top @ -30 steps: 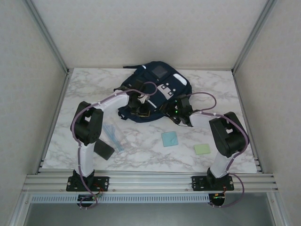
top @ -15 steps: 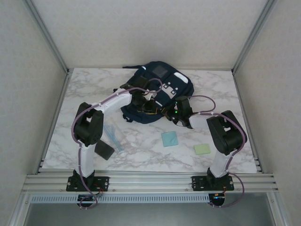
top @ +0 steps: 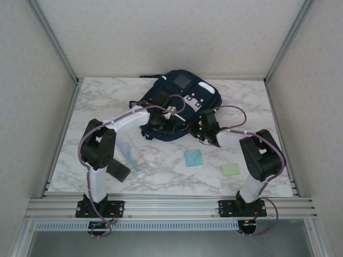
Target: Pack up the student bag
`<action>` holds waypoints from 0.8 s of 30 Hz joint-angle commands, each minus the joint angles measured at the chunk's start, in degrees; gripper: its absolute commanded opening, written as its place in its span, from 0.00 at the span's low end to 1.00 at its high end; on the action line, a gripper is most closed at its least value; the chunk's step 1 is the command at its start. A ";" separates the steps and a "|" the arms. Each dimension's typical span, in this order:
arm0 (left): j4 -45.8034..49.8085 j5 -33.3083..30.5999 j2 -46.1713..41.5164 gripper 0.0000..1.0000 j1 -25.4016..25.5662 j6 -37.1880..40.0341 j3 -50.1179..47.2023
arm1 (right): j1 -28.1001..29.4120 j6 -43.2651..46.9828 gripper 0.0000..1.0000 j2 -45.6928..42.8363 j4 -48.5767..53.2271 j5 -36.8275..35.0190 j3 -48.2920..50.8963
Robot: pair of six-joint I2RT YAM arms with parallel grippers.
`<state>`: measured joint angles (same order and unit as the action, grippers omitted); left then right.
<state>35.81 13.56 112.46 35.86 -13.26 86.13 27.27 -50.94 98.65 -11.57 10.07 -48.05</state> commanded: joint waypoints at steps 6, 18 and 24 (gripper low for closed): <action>-1.68 -16.37 -6.94 0.00 -10.43 0.06 -2.99 | -5.10 7.16 0.00 -3.28 10.29 -9.97 1.24; -5.05 3.79 -11.12 0.00 -5.46 -5.91 -1.15 | -11.33 13.45 0.24 -3.56 19.46 -9.52 -7.39; -11.85 8.04 -9.46 0.00 0.34 -11.66 1.39 | -11.40 14.20 0.77 -14.54 32.38 -6.56 -10.80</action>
<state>29.76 15.09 103.94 33.21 -20.75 83.72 15.31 -38.70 90.85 11.79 3.42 -55.24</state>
